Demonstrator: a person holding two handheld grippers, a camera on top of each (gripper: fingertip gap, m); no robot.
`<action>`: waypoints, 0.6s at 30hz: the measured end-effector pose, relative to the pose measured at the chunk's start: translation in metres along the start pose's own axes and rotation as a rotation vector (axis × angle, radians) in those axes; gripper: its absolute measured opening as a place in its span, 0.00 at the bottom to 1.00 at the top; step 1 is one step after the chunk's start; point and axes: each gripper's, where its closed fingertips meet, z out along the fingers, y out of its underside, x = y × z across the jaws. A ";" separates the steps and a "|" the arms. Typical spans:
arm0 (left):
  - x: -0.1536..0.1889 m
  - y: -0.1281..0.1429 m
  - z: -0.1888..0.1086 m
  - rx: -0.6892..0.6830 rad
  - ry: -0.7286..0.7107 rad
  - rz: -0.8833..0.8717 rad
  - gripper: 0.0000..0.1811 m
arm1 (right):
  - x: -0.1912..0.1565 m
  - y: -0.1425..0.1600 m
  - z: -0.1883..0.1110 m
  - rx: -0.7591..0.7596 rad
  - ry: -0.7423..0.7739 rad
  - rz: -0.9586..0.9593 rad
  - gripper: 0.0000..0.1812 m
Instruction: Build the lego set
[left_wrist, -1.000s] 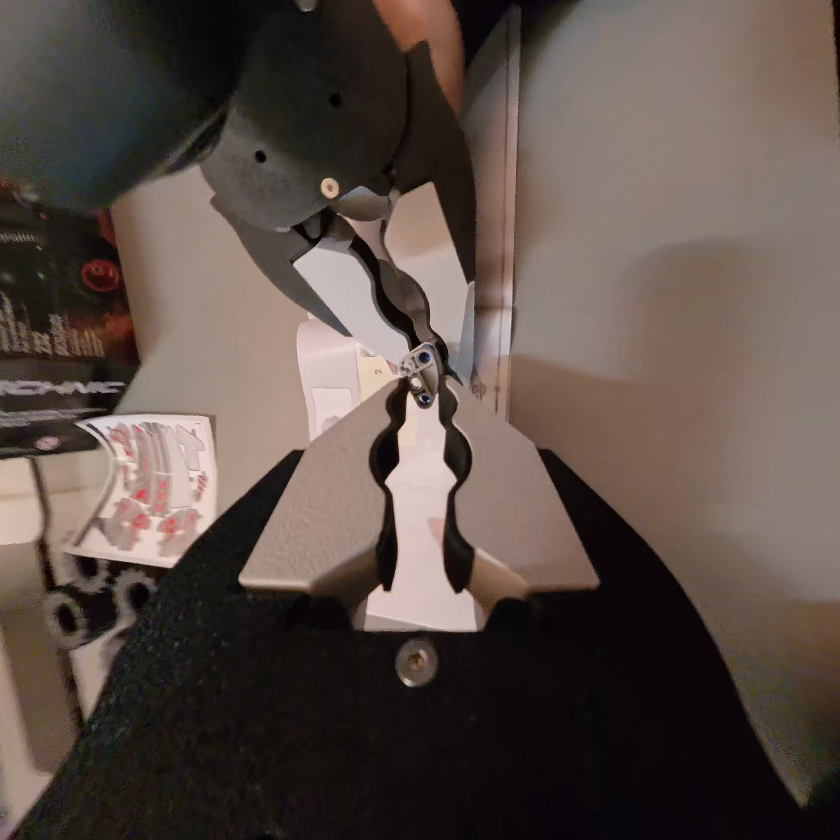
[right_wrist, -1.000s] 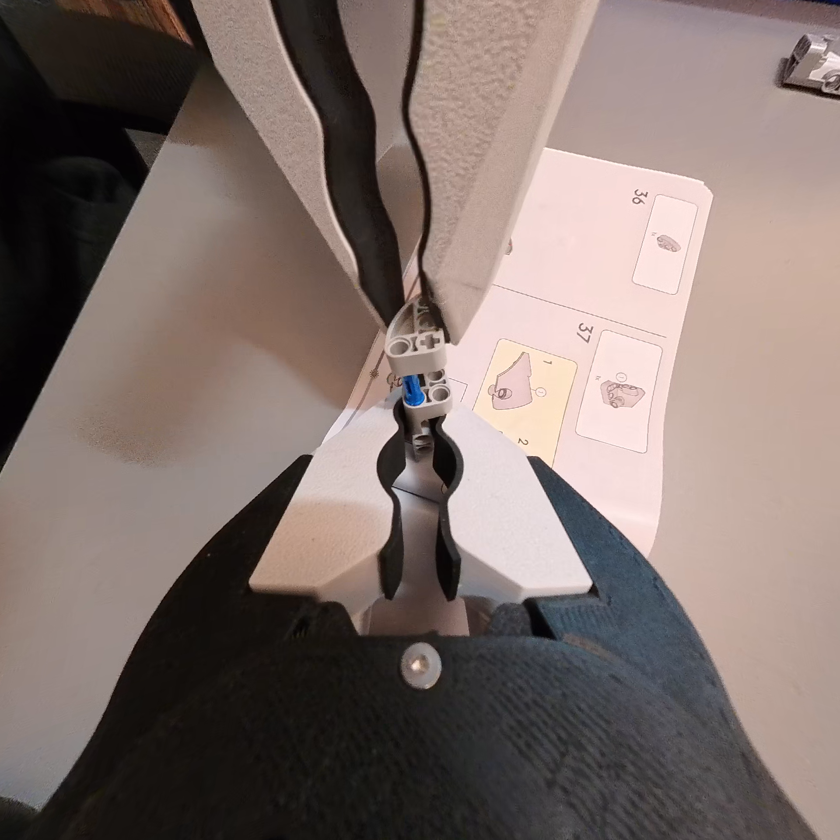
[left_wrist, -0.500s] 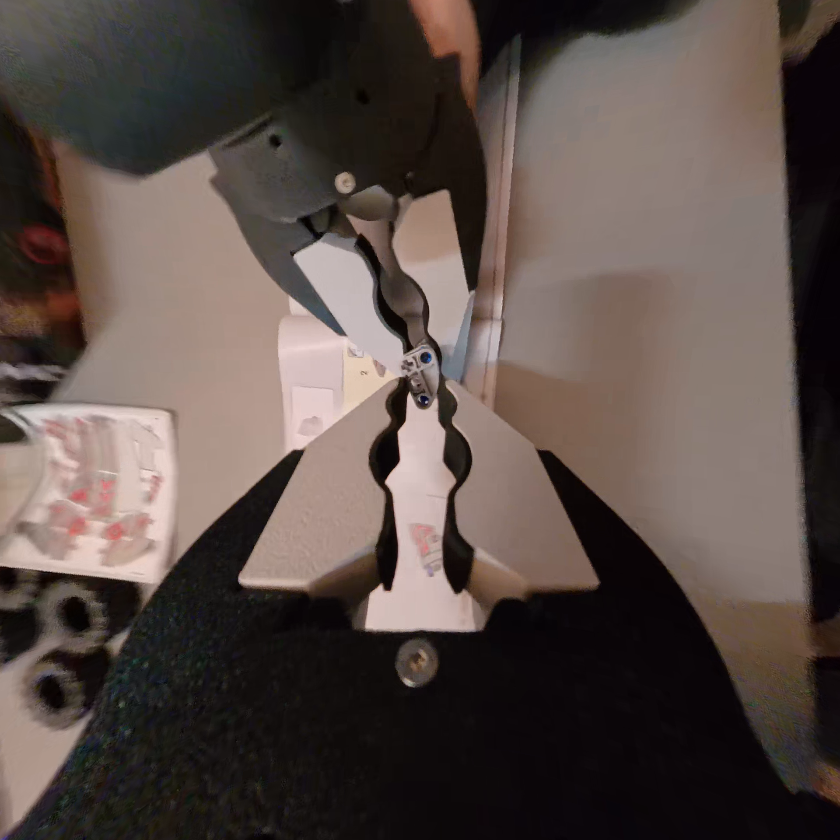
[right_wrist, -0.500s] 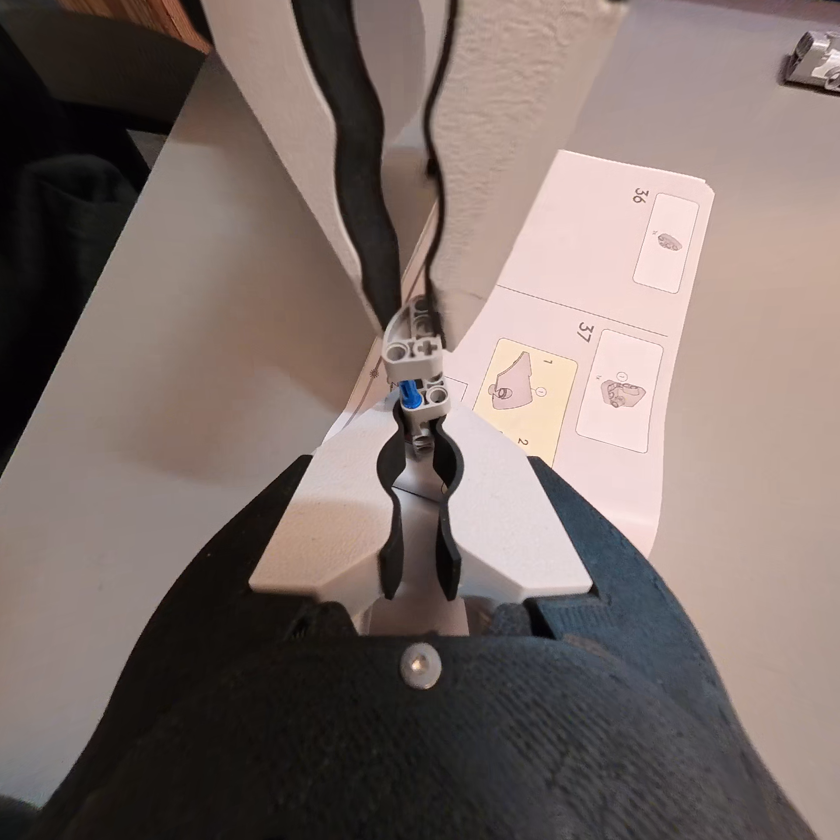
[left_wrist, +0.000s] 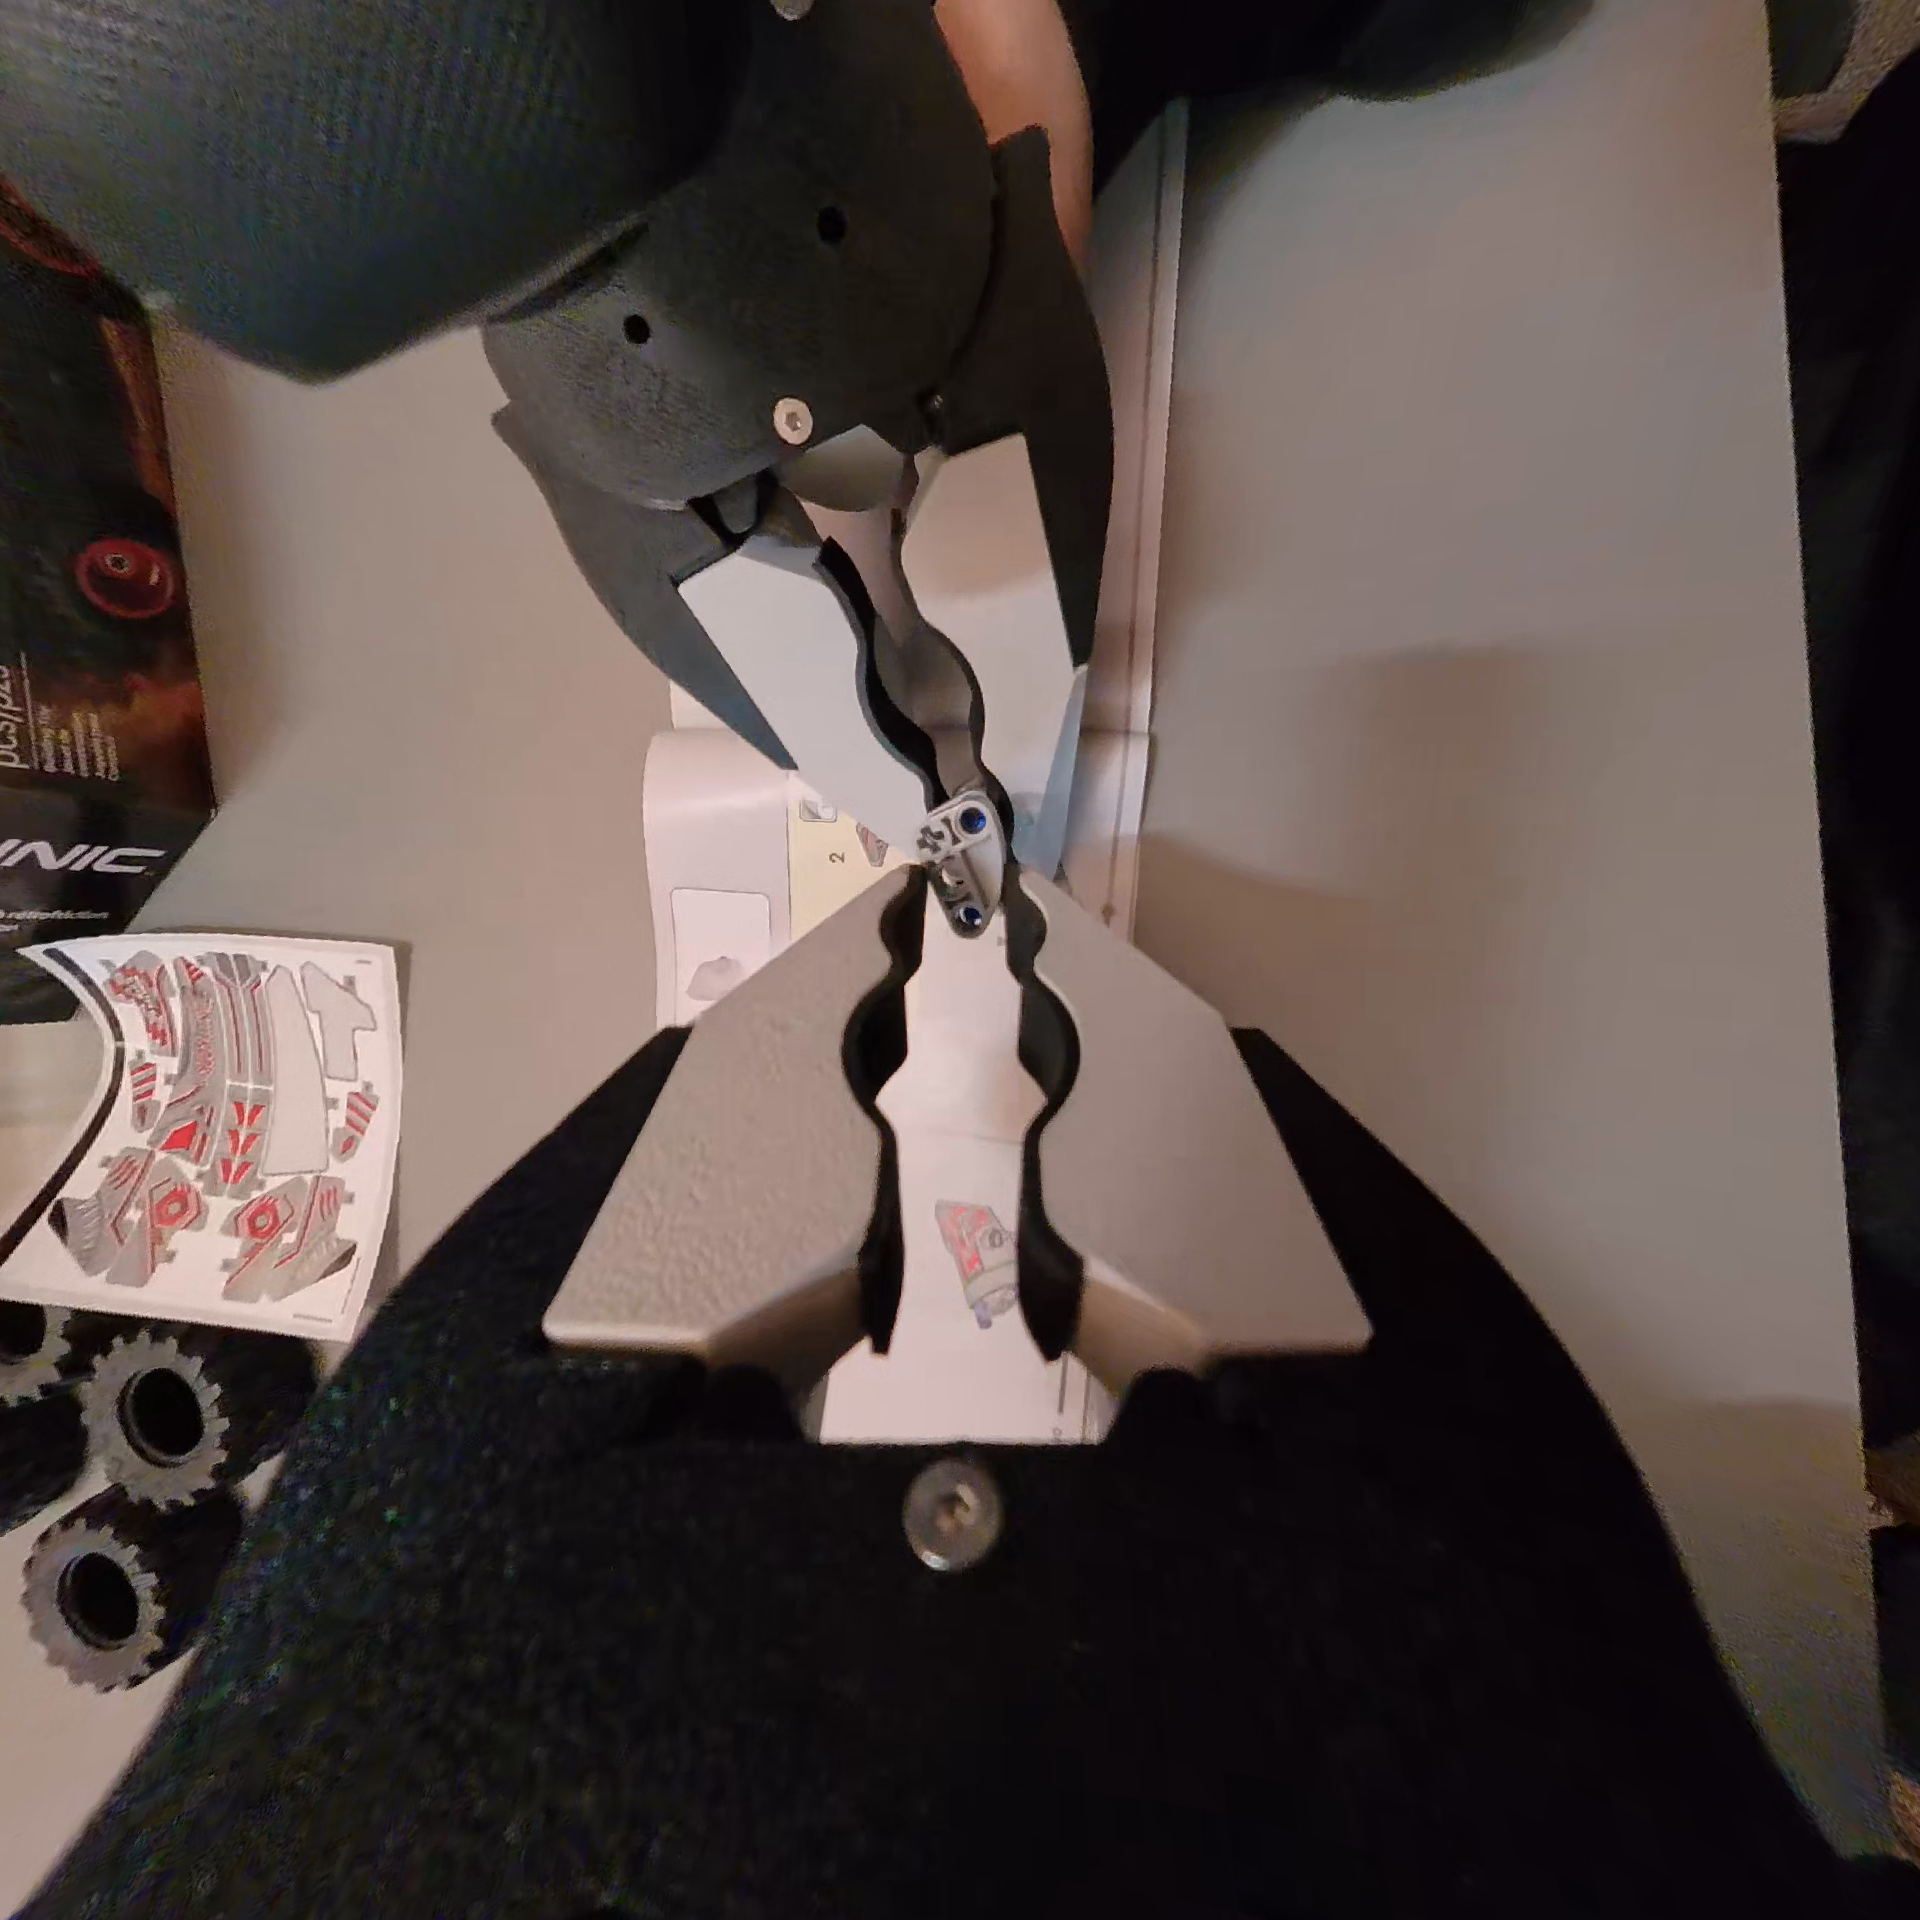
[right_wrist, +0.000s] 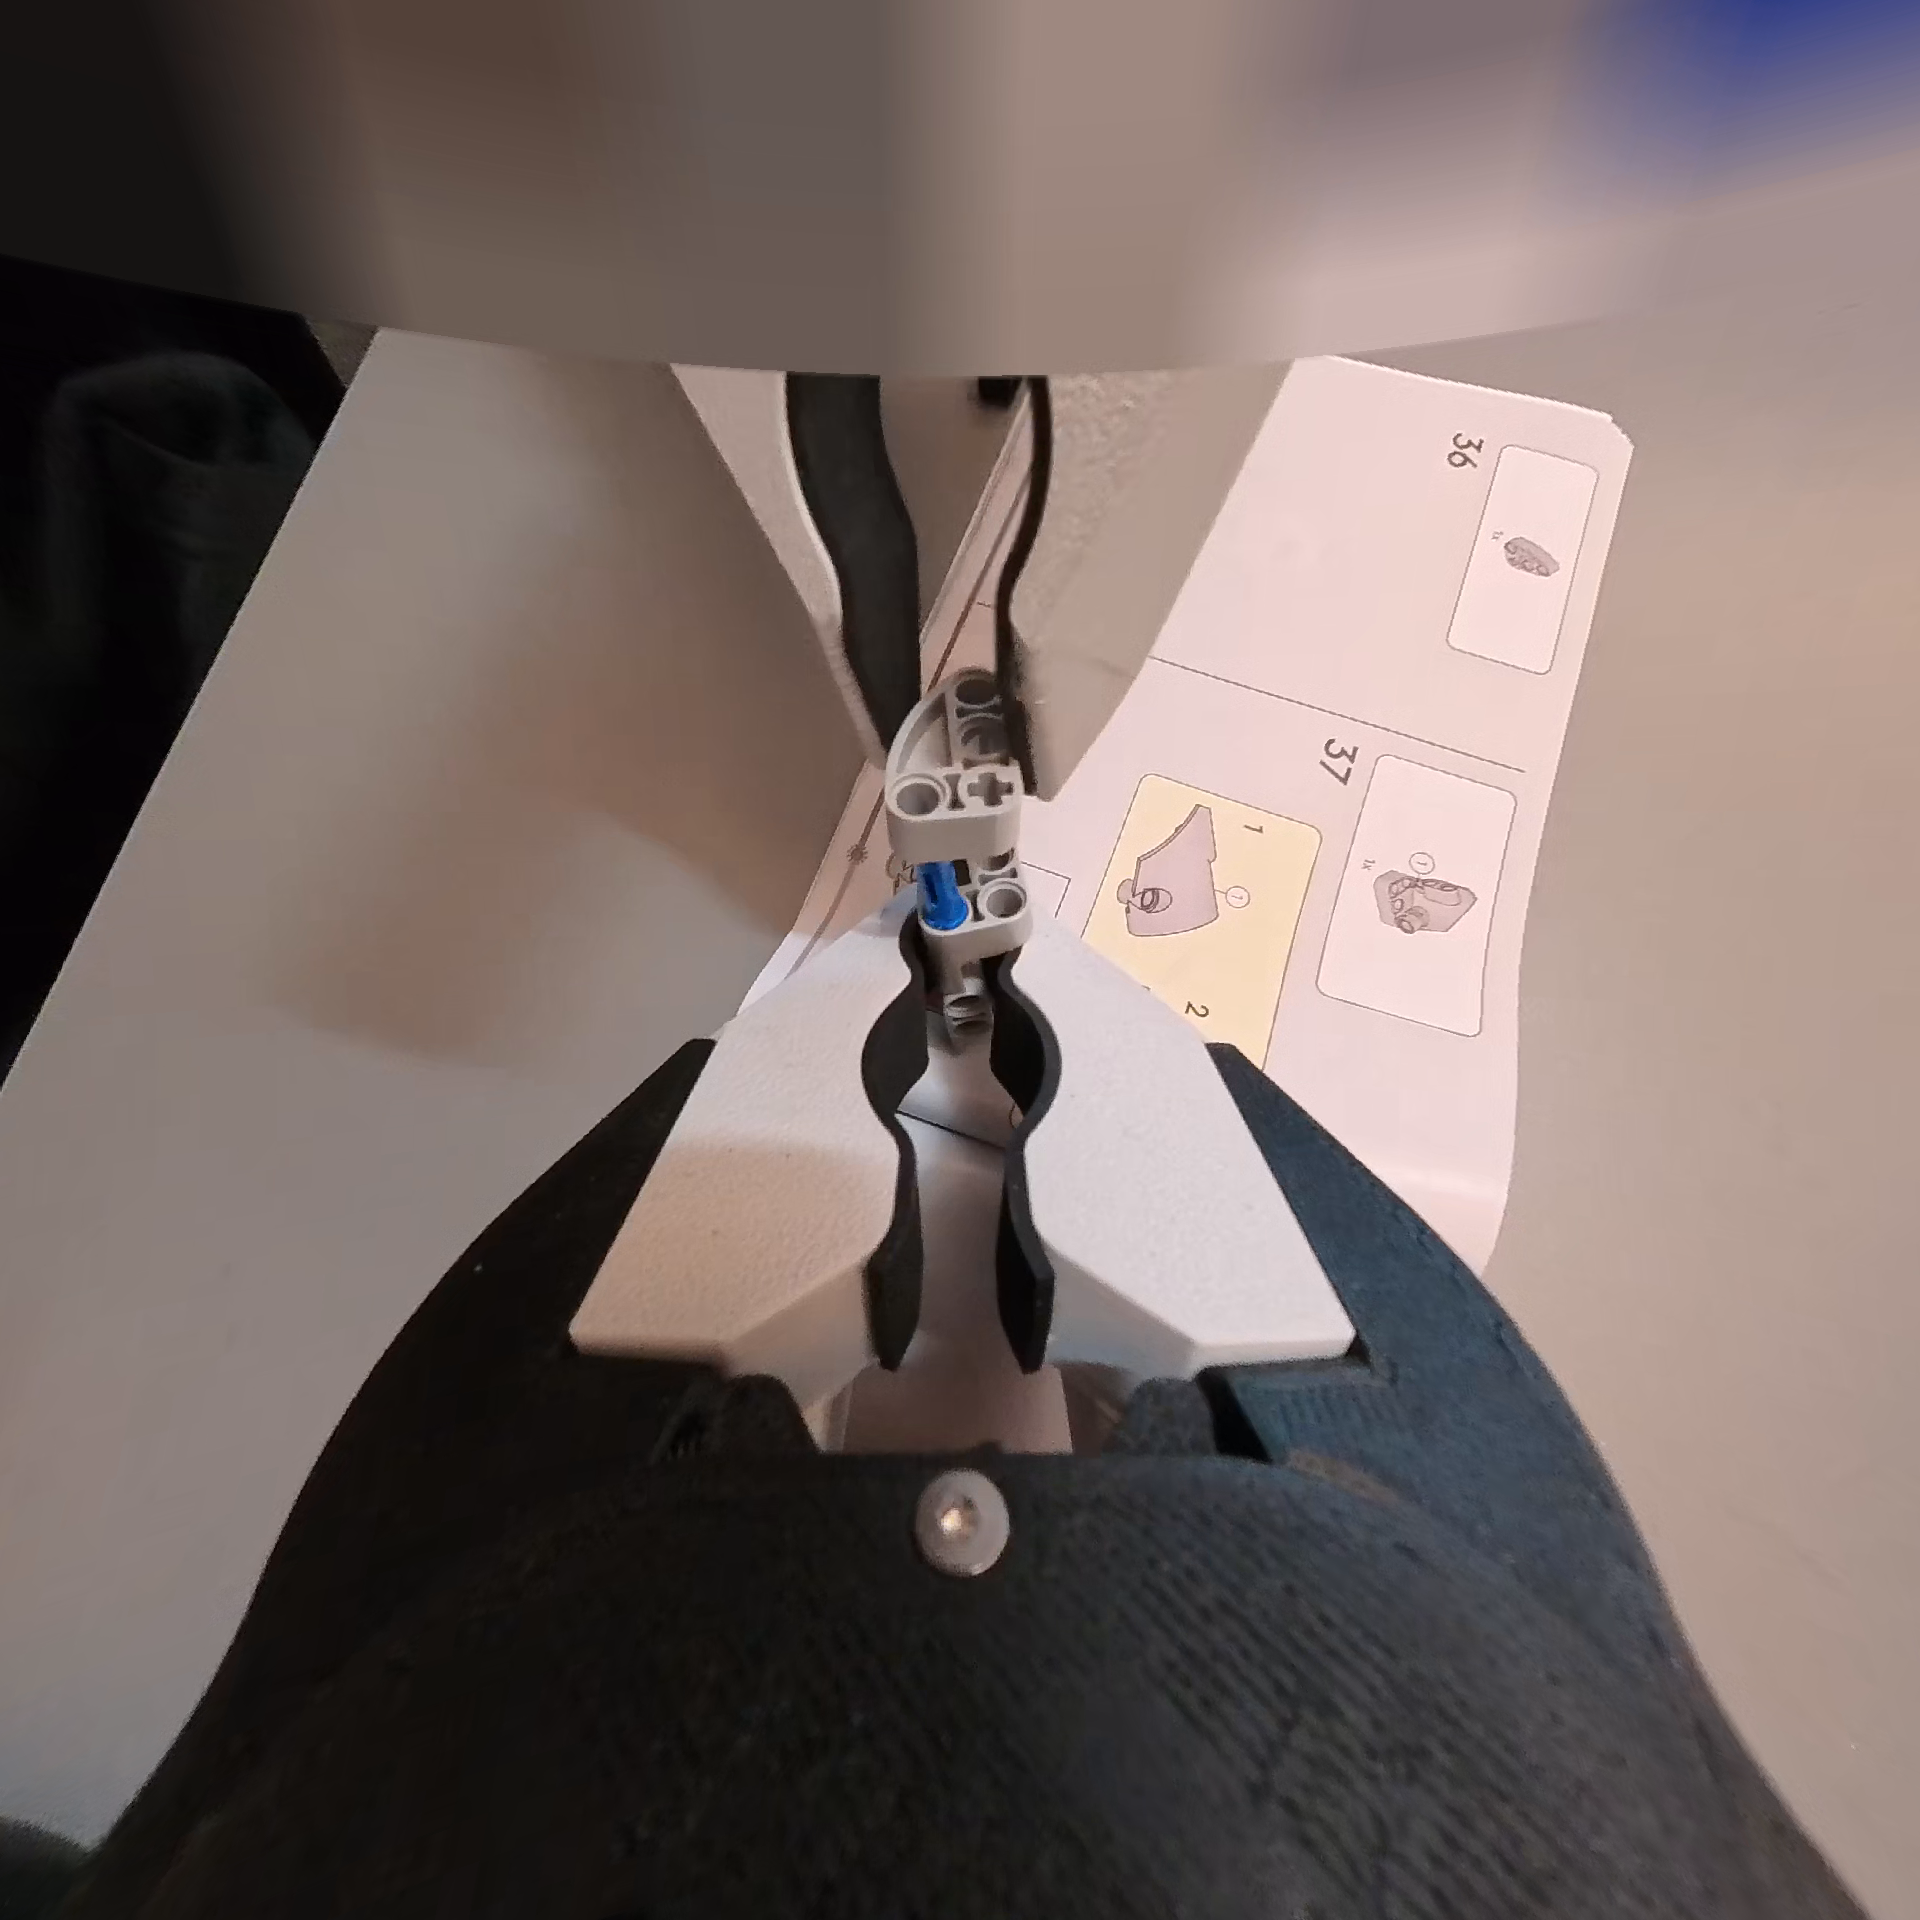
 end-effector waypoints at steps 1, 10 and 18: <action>0.000 0.000 0.000 0.003 0.003 -0.002 0.07 | 0.000 0.000 0.000 0.000 -0.002 -0.001 0.01; 0.001 -0.003 0.001 -0.003 0.019 -0.007 0.07 | -0.001 0.000 0.000 0.000 -0.005 0.000 0.01; -0.002 -0.002 0.001 -0.040 -0.045 0.086 0.06 | -0.001 0.000 0.000 0.000 -0.009 0.002 0.01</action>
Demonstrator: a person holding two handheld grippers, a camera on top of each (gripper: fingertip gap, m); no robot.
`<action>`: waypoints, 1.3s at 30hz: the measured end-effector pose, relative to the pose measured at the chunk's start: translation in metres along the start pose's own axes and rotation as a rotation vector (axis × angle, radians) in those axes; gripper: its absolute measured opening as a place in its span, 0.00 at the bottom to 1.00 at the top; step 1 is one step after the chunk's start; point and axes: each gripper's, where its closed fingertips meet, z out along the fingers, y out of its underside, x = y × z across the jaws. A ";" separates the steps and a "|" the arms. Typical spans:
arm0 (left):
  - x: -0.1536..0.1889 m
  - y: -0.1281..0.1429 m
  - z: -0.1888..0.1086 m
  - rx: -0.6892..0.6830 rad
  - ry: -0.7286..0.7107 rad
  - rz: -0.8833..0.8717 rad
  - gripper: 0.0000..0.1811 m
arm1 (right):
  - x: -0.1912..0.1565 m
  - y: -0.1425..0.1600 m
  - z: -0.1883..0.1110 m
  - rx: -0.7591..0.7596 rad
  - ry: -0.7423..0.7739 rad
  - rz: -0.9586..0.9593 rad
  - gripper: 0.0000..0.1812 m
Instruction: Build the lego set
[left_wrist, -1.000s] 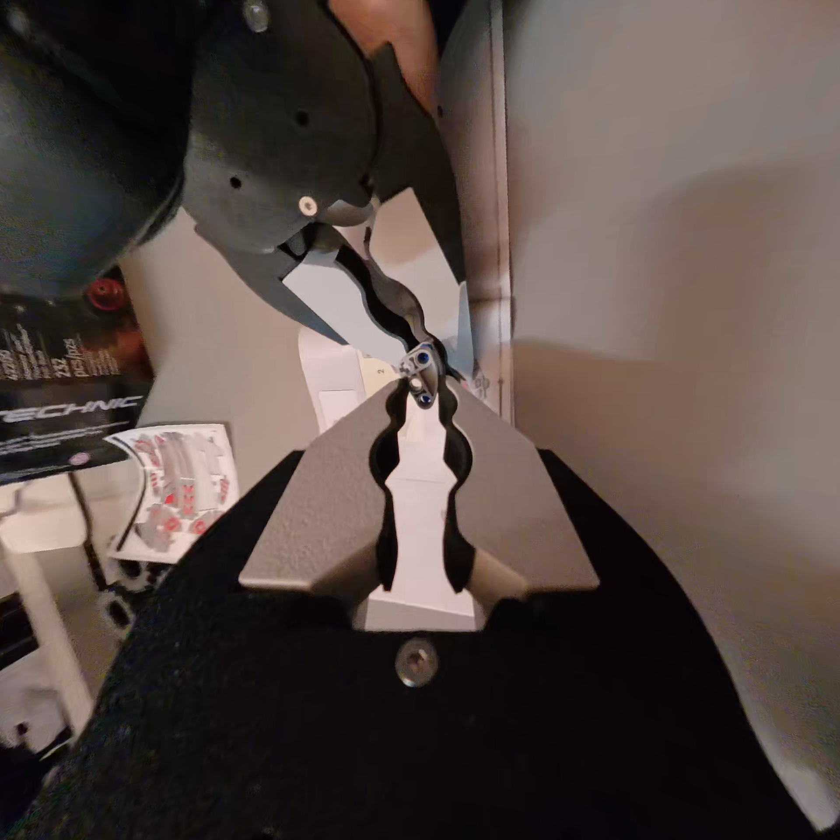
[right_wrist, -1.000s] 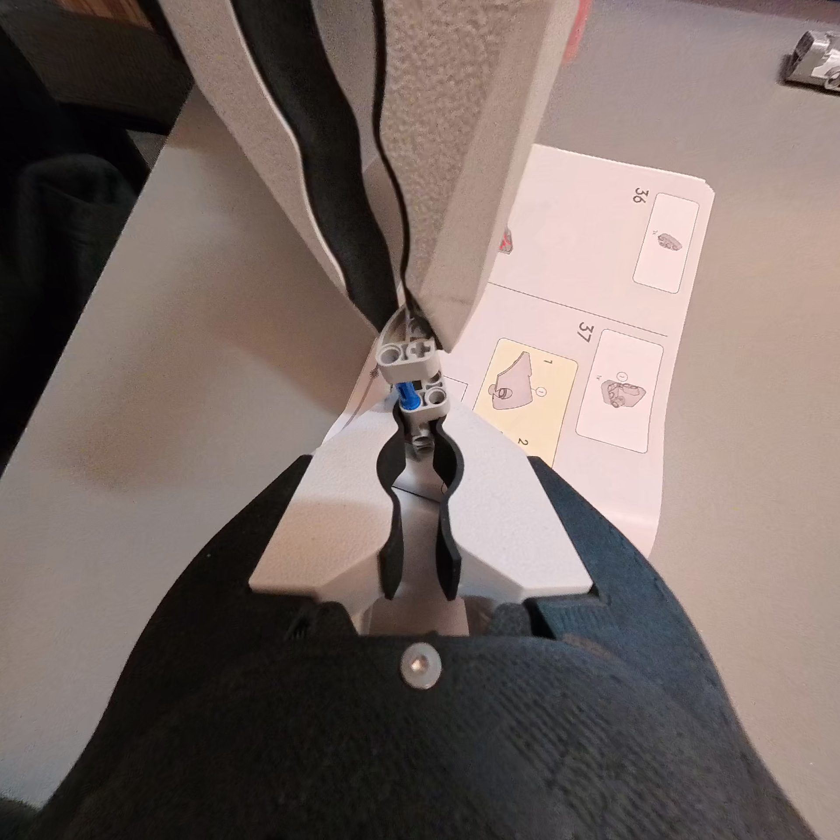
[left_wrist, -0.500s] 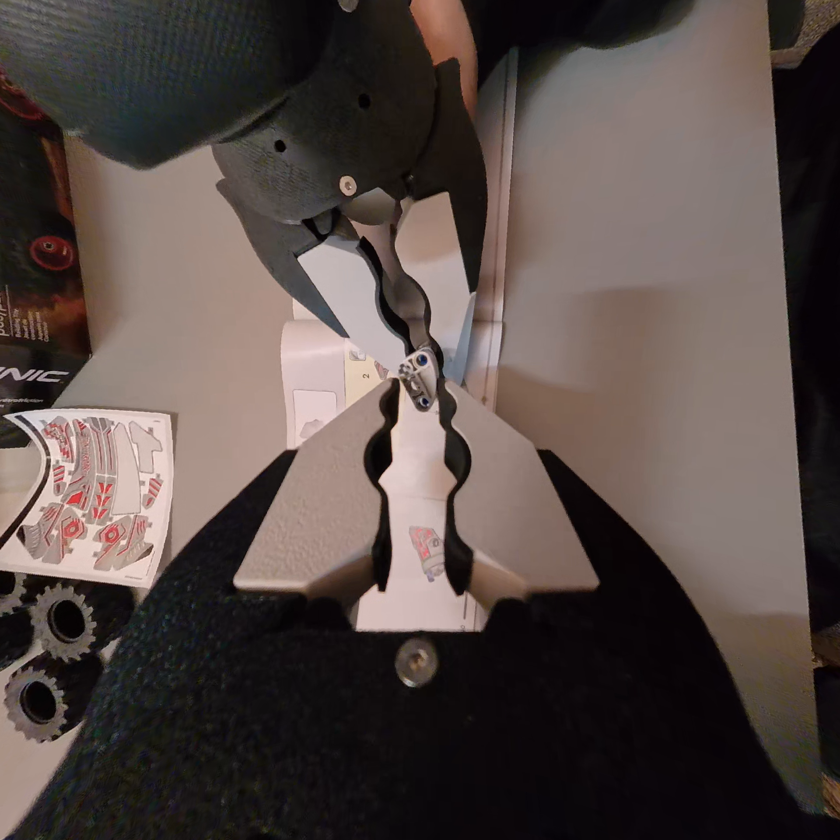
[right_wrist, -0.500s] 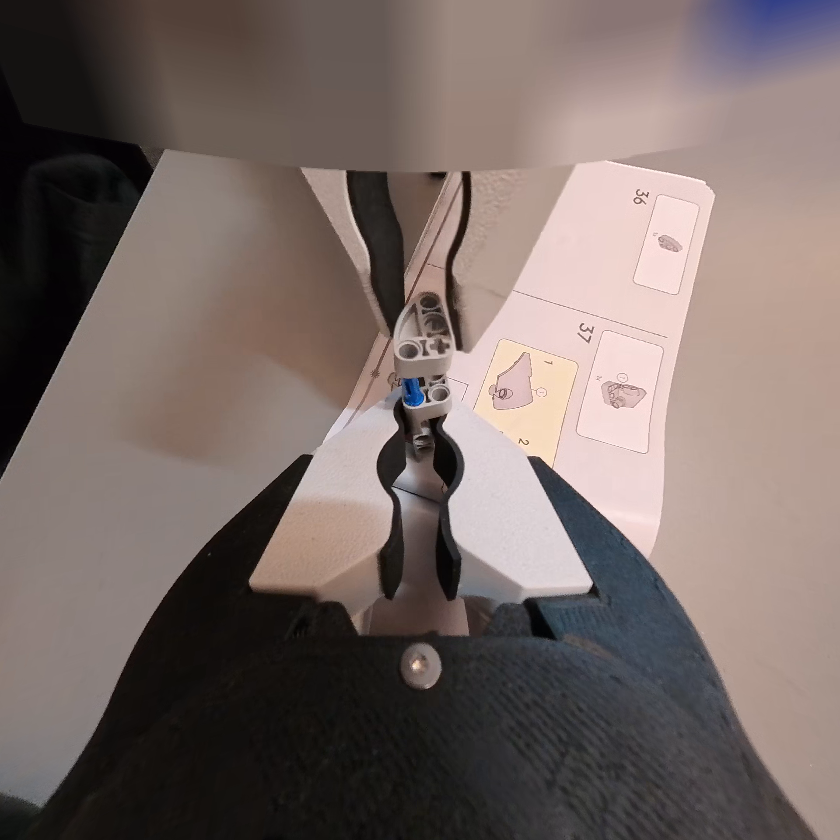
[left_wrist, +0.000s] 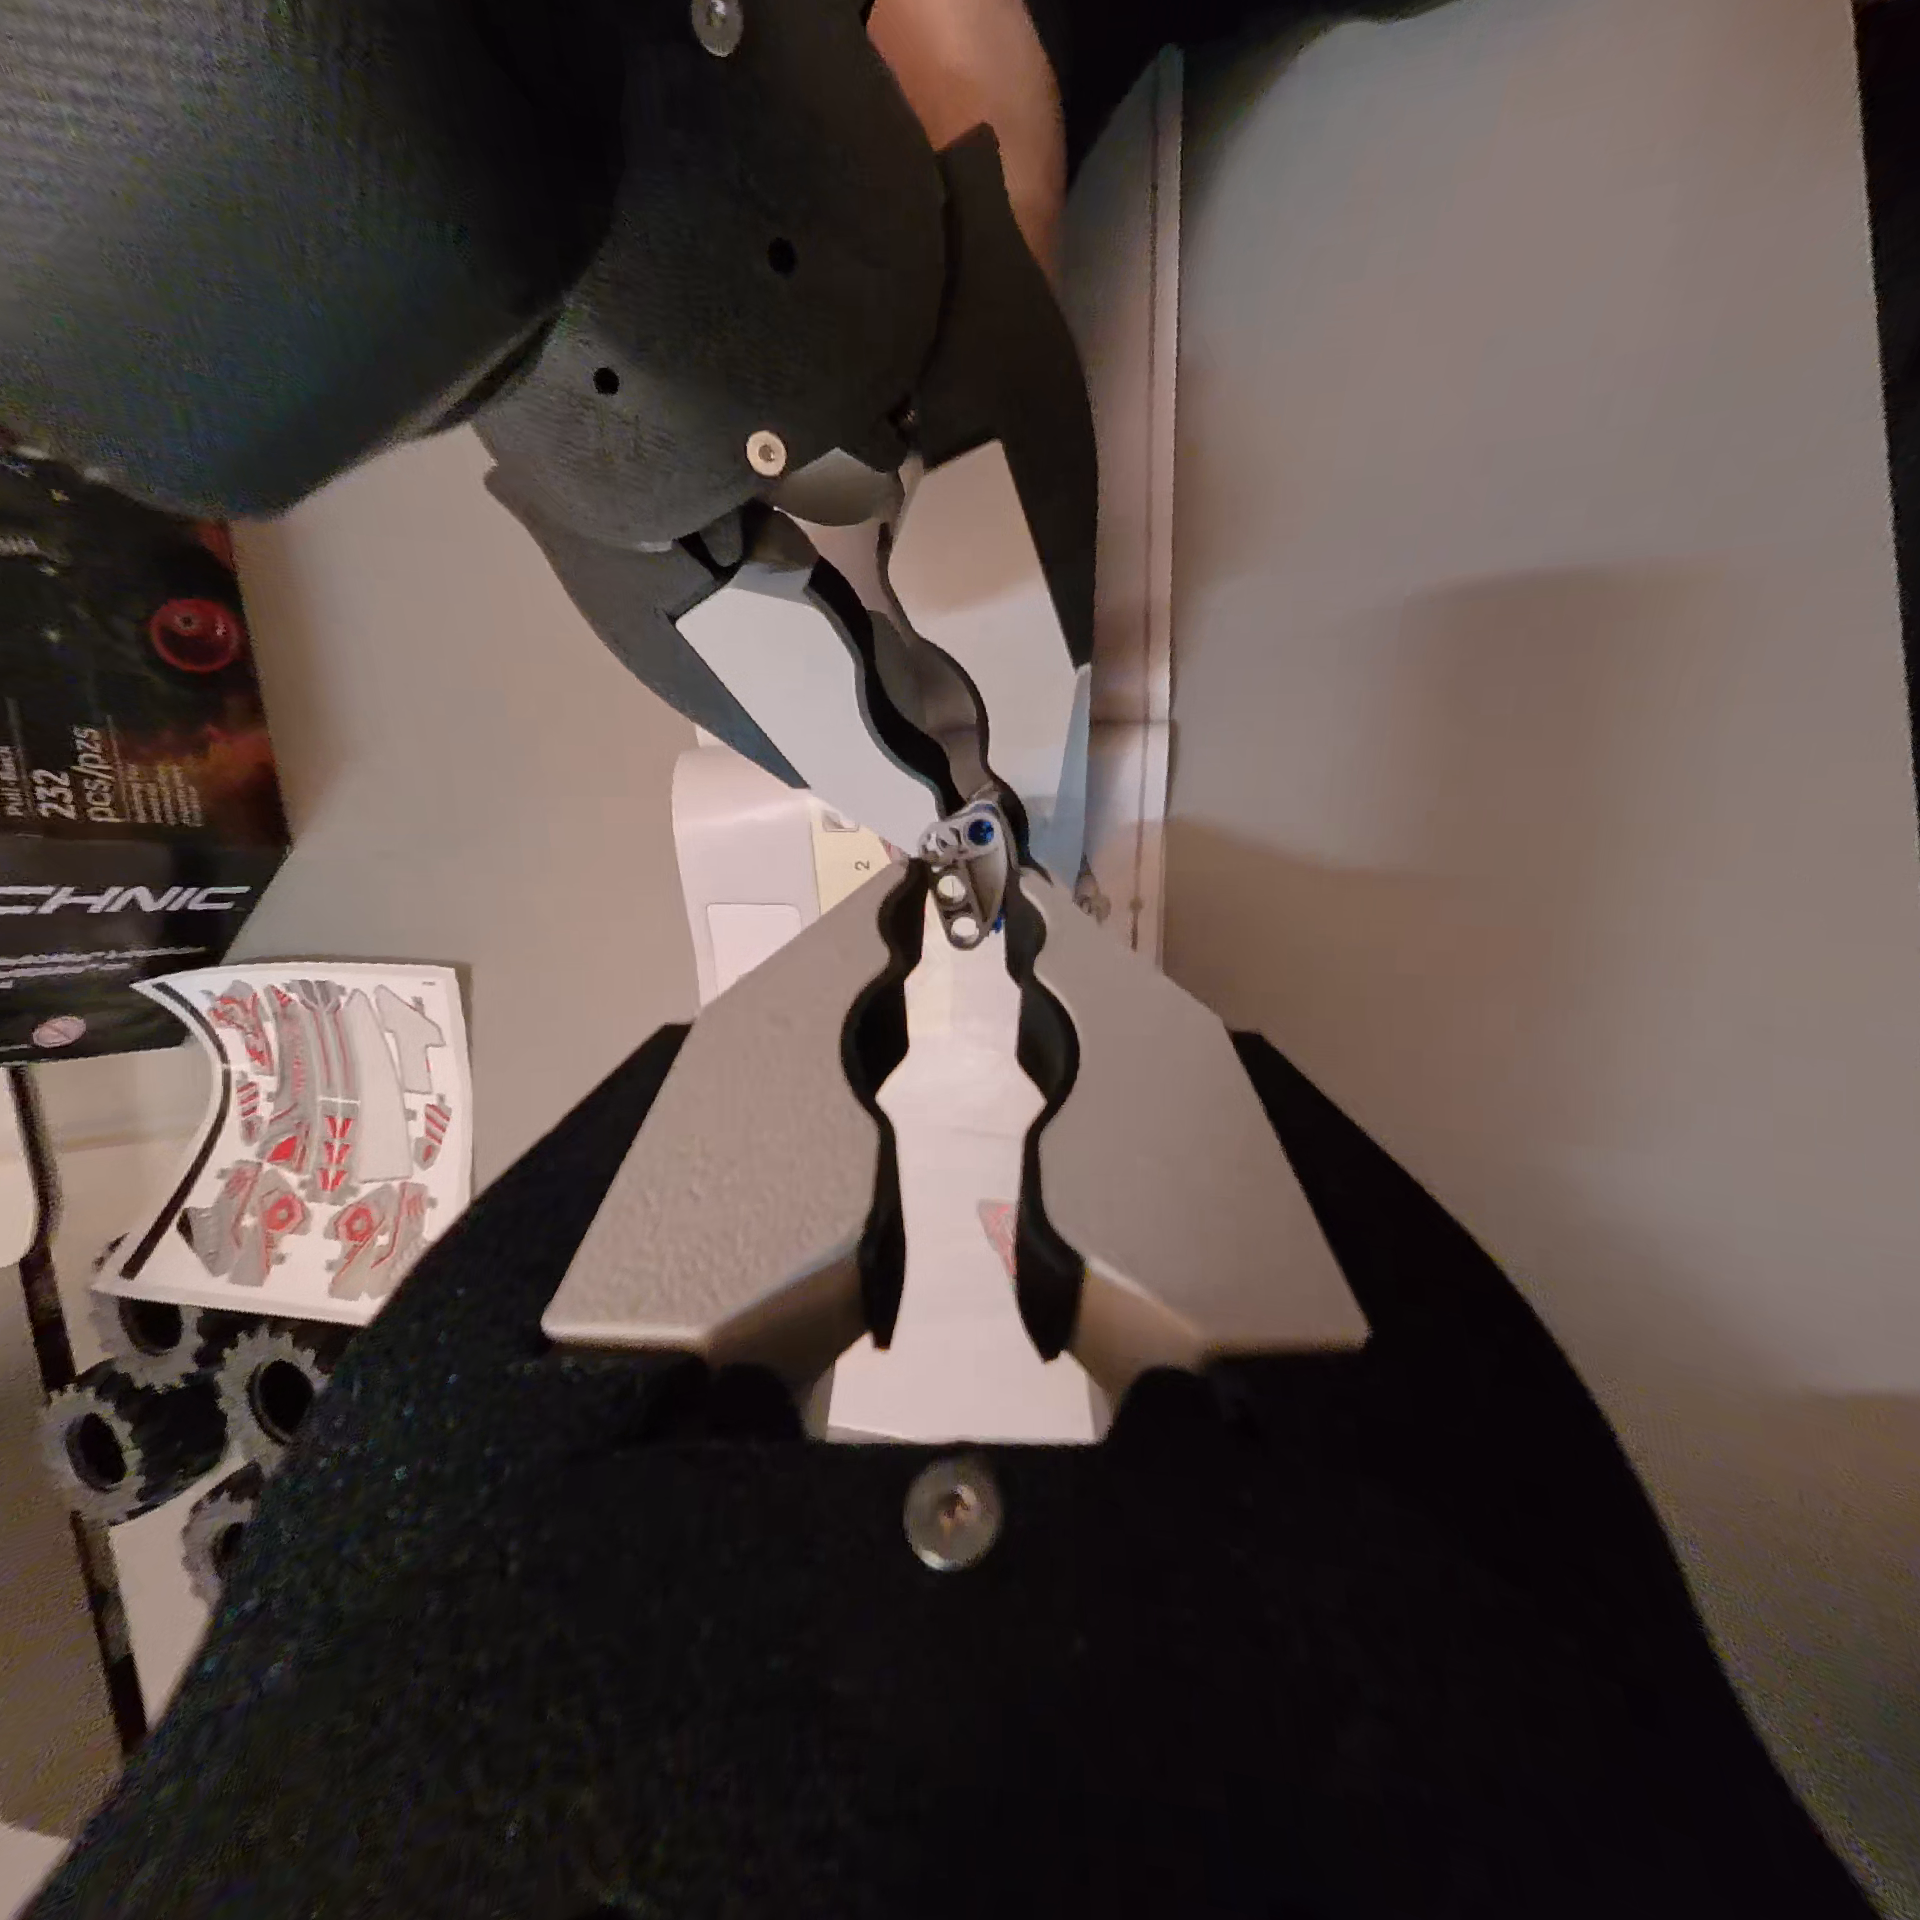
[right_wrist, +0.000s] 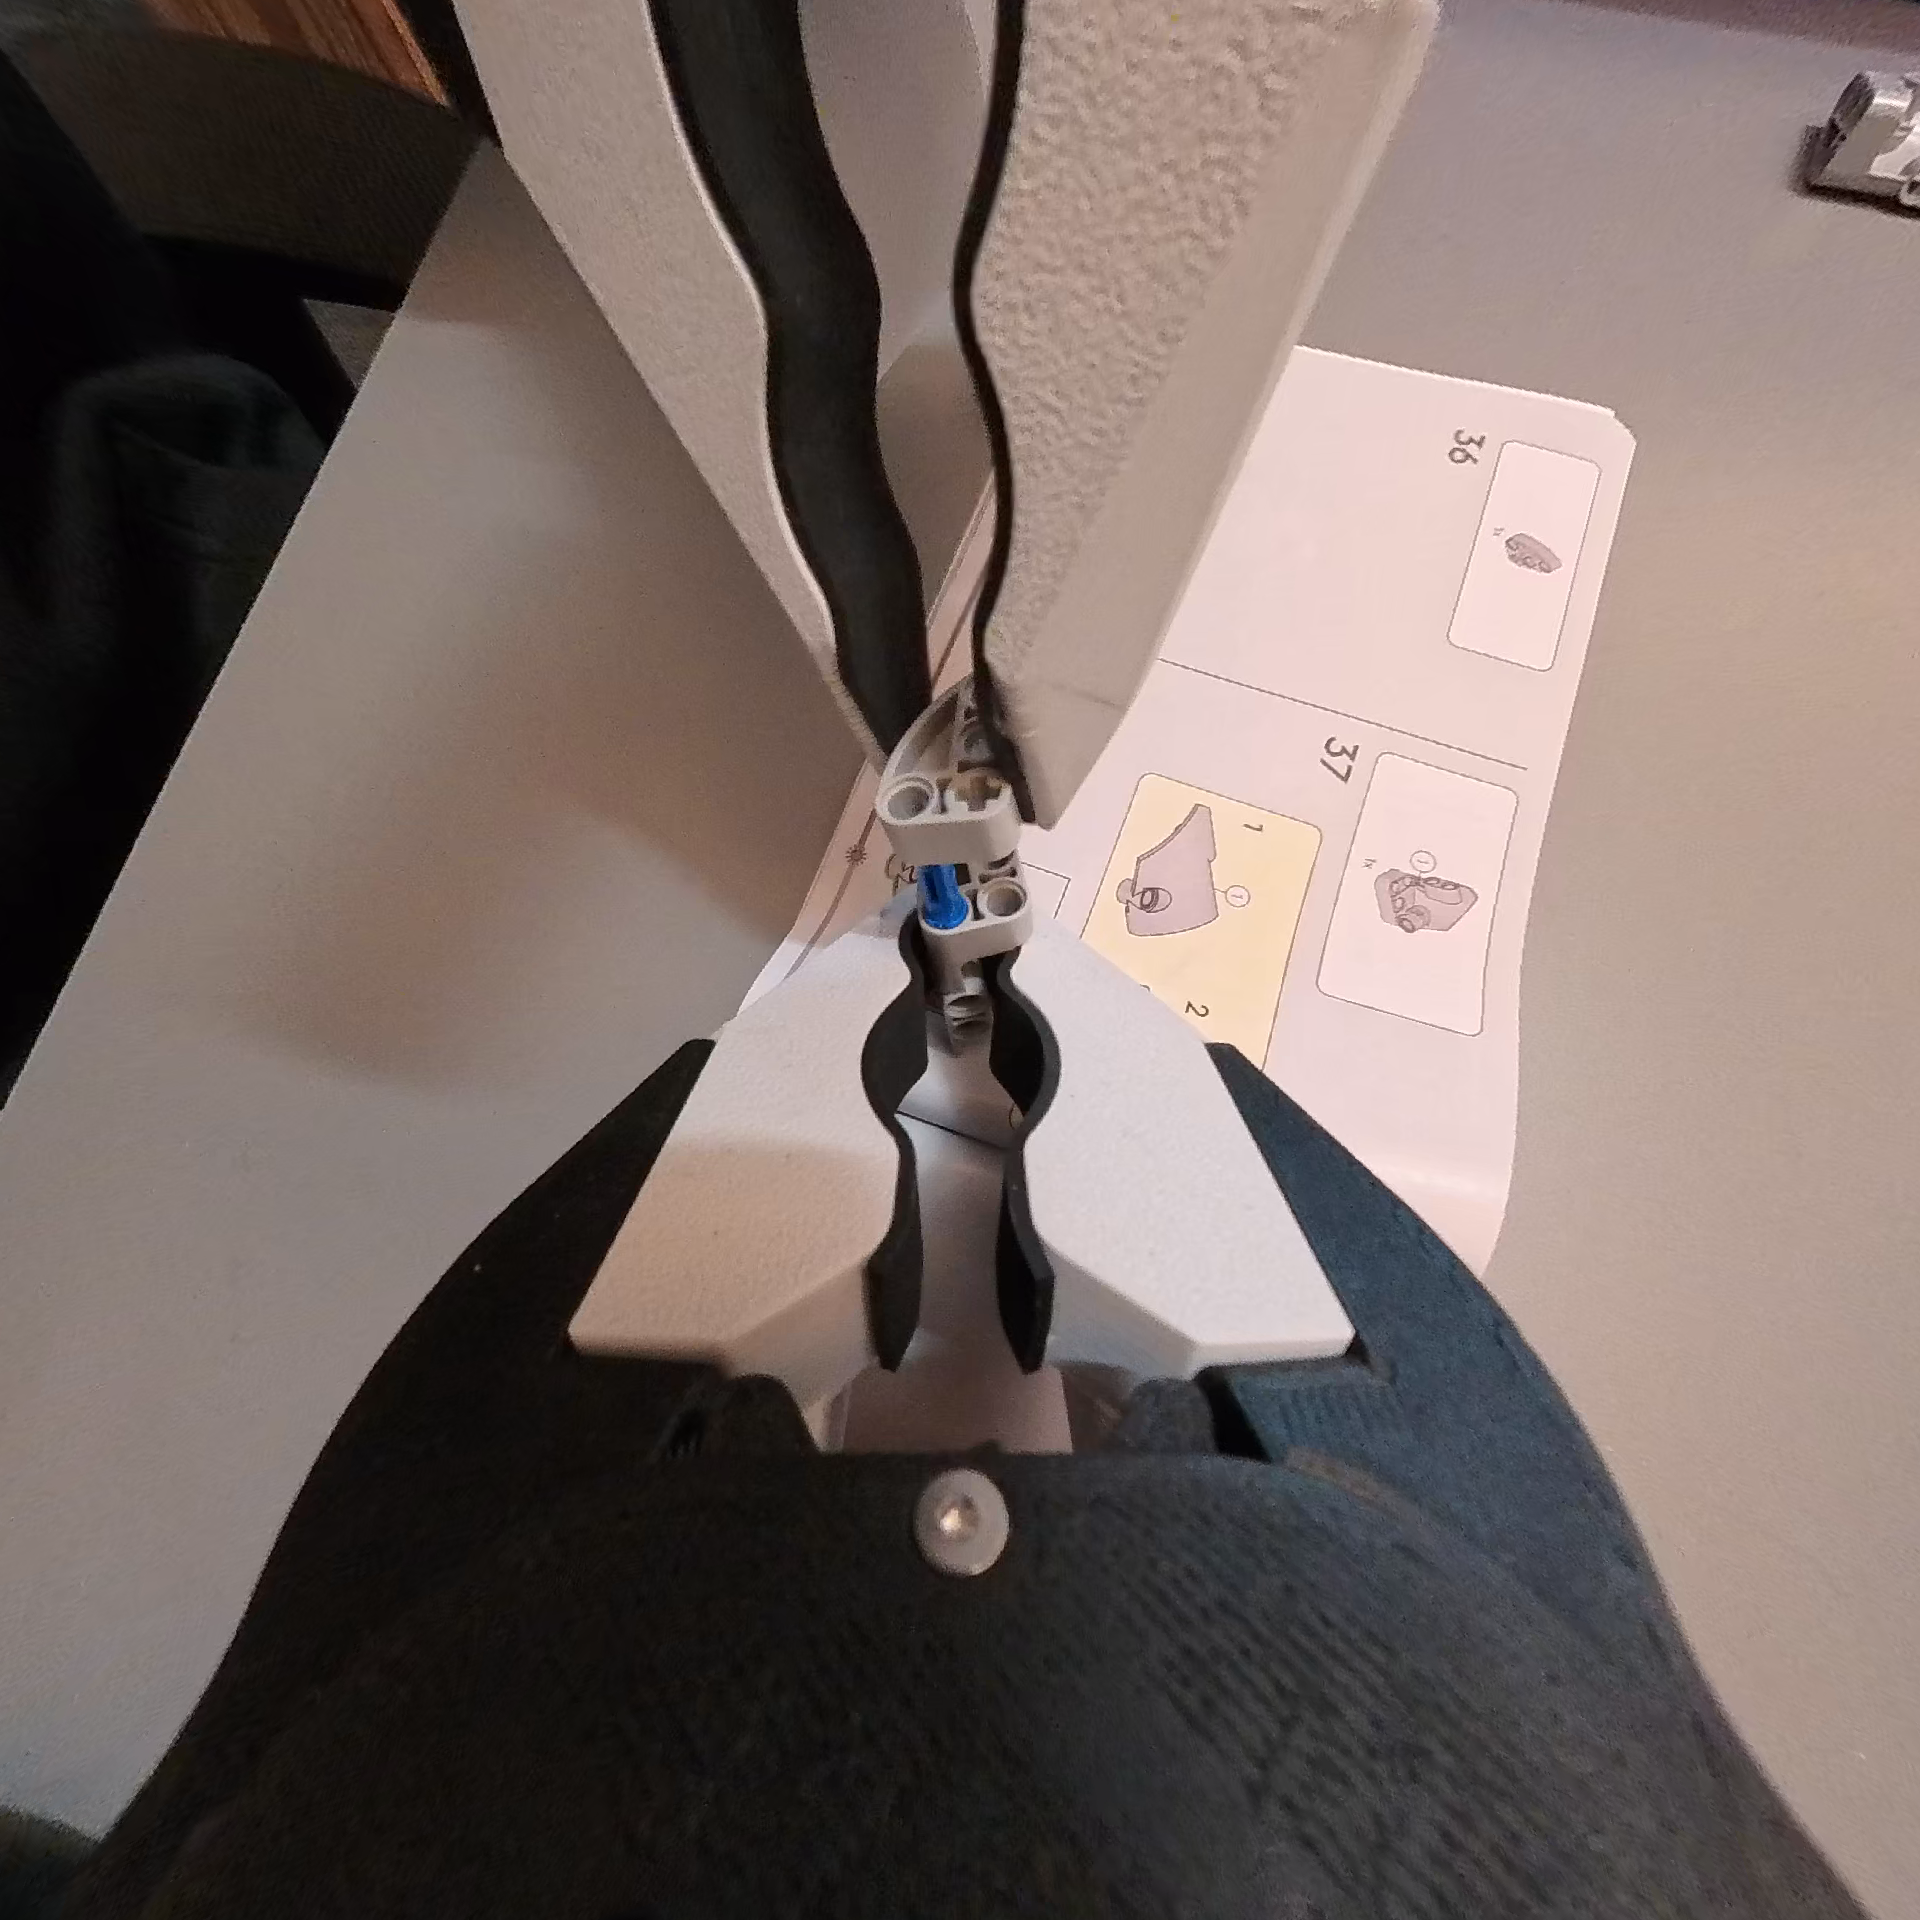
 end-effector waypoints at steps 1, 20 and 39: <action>0.000 0.000 0.000 -0.007 -0.001 0.006 0.06 | 0.000 0.000 0.000 0.000 0.000 0.000 0.01; 0.001 0.002 0.000 -0.171 -0.045 0.043 0.06 | 0.000 0.000 0.000 -0.002 0.000 0.000 0.01; -0.001 0.007 0.006 -0.312 -0.063 0.011 0.06 | 0.000 0.000 0.000 0.001 -0.021 0.022 0.02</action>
